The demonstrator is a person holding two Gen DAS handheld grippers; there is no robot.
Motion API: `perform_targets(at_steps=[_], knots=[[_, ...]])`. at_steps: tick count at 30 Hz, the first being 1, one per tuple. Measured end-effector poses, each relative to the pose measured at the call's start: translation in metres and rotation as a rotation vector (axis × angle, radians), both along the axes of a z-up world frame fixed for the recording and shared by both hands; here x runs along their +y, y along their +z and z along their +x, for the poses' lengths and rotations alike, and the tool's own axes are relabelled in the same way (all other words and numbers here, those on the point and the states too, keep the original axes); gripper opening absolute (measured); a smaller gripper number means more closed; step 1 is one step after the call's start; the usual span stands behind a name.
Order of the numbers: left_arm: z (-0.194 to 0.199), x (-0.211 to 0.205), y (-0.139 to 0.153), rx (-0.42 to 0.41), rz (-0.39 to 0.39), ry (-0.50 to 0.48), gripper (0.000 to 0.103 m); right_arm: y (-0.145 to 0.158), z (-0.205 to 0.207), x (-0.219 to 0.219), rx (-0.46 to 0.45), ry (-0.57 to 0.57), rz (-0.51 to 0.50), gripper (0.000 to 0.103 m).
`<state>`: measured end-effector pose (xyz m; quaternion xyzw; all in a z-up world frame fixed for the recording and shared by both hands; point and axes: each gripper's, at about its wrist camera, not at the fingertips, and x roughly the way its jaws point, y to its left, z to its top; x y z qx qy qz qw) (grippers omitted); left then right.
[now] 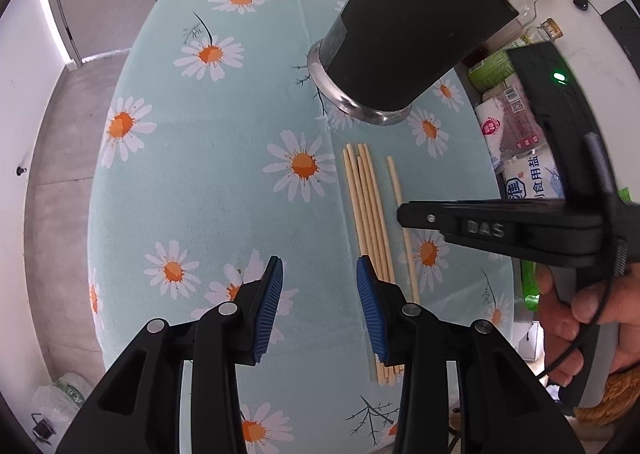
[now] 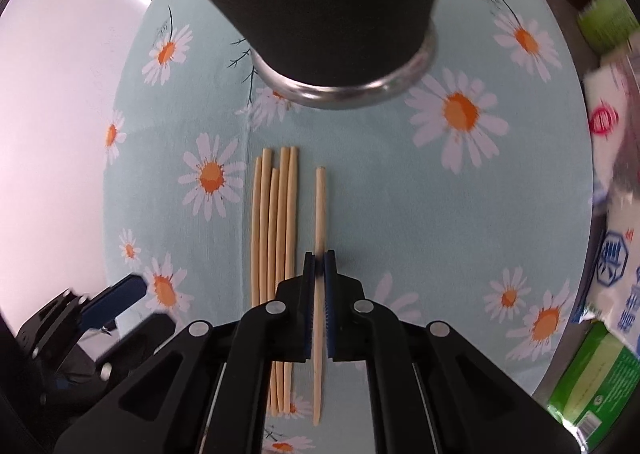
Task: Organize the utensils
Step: 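Close the left tool on a bundle chopstick while the right tool holds its chopstick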
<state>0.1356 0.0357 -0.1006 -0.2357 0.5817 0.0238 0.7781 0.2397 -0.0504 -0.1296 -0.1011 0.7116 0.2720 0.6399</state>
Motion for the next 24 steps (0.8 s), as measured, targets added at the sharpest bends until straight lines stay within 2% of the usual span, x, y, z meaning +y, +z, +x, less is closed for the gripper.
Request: perform_targets(at_steps=[5,12,16,21,24], knots=[[0.013,0.002,-0.008,0.046,-0.046,0.015,0.037,0.009,0.002,-0.019,0.018,-0.04,0.056,0.005],[0.035,-0.006,-0.013,0.101,-0.056,0.003,0.037,0.008,0.0,-0.046,0.037,-0.08,0.113,0.005],[0.048,-0.015,-0.014,0.133,-0.023,-0.021,0.035,0.008,0.01,-0.077,0.062,-0.107,0.136,0.005],[0.062,-0.024,-0.023,0.184,0.035,-0.019,0.035,0.015,0.016,-0.088,0.071,-0.124,0.163,0.005],[0.067,-0.027,-0.029,0.212,0.058,-0.019,0.031,0.02,0.016,-0.092,0.075,-0.129,0.18,0.005]])
